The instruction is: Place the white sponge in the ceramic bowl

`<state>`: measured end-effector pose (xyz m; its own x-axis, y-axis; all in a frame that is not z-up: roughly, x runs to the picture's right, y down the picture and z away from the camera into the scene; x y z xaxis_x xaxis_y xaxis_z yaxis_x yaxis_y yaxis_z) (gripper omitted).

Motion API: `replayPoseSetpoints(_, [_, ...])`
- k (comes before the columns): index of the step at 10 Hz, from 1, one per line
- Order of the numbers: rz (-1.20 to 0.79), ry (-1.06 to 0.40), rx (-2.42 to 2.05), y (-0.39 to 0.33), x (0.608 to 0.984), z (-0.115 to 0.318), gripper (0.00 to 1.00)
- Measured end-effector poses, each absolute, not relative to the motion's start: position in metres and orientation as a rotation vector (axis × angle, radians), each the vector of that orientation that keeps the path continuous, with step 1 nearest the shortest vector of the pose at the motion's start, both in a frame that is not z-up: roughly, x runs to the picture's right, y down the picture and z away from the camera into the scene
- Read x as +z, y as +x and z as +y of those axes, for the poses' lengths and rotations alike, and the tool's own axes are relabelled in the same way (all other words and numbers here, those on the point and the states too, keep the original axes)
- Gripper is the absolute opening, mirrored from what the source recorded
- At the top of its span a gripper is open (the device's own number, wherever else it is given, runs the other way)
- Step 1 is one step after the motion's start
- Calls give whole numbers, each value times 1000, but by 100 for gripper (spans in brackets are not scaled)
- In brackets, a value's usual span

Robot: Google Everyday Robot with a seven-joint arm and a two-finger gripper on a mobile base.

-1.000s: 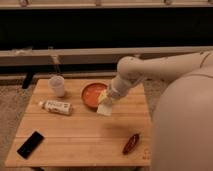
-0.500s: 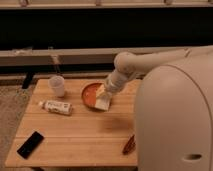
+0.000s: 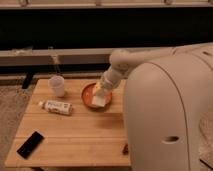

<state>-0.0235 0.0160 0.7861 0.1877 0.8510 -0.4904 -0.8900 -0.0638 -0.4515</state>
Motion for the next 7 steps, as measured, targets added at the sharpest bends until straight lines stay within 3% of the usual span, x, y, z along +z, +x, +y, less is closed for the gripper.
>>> replayPoseSetpoints(5, [39,-793,1413,-32,802,7,2])
replayPoseSetpoints(7, [36,-792,1412,-30,807,9,18])
